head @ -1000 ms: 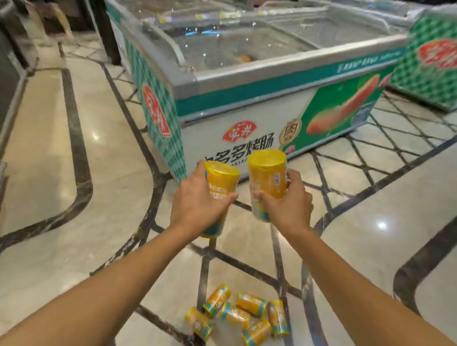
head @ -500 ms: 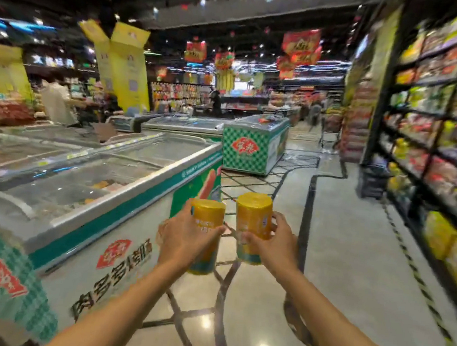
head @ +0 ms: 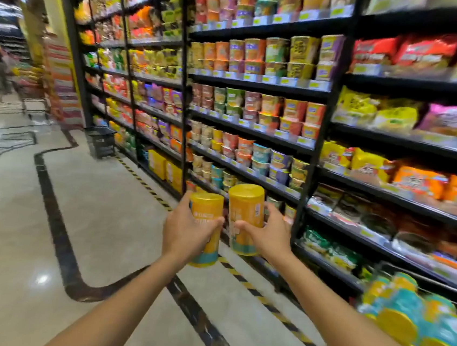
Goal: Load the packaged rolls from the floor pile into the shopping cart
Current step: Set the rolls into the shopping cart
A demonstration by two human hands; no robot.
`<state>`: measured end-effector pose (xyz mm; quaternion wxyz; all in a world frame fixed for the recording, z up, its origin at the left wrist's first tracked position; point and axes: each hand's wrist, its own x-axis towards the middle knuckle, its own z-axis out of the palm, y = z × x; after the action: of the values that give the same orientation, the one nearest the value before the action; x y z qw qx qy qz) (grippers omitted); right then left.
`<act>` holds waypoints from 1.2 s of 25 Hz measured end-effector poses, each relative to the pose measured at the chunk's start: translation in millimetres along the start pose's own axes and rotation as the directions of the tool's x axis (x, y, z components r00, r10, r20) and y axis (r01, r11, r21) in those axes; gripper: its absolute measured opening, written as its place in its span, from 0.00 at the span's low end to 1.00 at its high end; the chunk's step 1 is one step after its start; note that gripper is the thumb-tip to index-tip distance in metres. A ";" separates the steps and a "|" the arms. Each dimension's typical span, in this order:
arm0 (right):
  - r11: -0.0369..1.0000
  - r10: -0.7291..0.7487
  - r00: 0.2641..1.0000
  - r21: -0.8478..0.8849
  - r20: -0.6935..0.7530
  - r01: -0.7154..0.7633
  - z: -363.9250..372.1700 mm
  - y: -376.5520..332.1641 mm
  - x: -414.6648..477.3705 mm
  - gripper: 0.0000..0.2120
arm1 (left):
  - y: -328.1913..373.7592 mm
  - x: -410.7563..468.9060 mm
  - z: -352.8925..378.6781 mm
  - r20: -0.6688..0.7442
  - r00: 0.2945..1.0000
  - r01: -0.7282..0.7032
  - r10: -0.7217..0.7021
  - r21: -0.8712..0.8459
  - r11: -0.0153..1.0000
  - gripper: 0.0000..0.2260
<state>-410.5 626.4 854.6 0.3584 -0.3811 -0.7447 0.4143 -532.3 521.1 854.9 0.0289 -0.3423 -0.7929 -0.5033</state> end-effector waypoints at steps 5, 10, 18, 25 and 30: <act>0.988 0.124 0.944 -0.052 -0.305 -0.147 -168.7 64.7 -52.1 0.24 | 112.2 -72.4 110.2 0.280 0.944 -0.157 0.176 -0.092 0.983 0.36; 0.958 0.219 0.821 -0.044 -0.527 -0.284 -320.3 127.1 -112.8 0.26 | 222.4 -164.1 198.7 0.439 0.851 -0.244 0.287 -0.153 0.958 0.35; 0.879 0.328 0.651 -0.031 -0.684 -0.476 -528.1 234.2 -198.7 0.26 | 355.2 -305.5 350.1 0.590 0.739 -0.271 0.326 -0.182 0.945 0.33; 0.762 0.483 0.526 0.040 -0.700 -0.647 -617.5 334.1 -192.5 0.24 | 395.4 -353.2 484.5 0.717 0.635 -0.316 0.287 -0.098 0.944 0.43; 0.657 0.603 0.459 0.080 -0.653 -0.749 -645.9 416.8 -157.9 0.24 | 389.9 -334.7 584.3 0.787 0.591 -0.329 0.175 0.037 0.944 0.45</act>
<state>322.6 864.6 707.3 0.3447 -0.7976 -0.4046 0.2851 120.9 928.0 740.4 -0.2125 -0.6299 -0.7125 -0.2243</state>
